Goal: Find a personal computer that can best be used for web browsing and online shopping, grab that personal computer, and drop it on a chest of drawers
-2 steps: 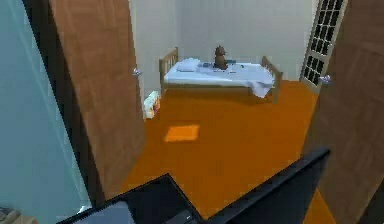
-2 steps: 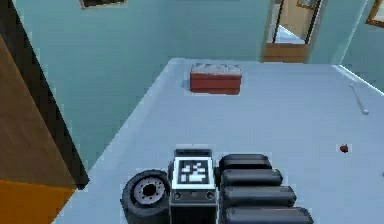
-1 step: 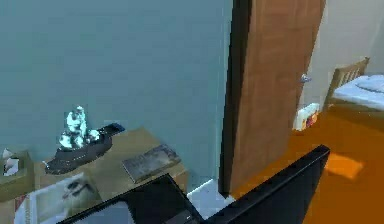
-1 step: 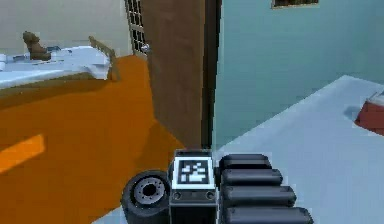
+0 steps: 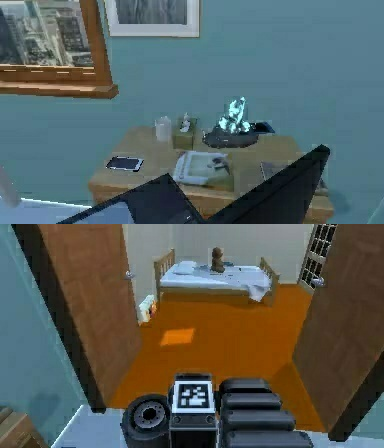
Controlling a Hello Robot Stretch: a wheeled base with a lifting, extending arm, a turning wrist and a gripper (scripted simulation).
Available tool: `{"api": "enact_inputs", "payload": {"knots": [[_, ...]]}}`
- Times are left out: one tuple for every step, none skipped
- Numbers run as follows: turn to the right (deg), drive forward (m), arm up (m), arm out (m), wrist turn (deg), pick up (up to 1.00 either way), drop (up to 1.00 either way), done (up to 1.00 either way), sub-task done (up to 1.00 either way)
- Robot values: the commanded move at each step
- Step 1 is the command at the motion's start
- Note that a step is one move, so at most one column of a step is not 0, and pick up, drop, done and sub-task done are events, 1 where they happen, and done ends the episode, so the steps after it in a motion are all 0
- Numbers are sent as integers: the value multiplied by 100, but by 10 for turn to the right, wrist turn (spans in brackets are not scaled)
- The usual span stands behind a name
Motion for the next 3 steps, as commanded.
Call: {"api": "enact_inputs", "payload": {"knots": [[-450,0,0,0,0,0,0,0,0],[-270,0,0,0,0,0,0,0,0],[0,0,0,46,0,0,0,0,0]]}}
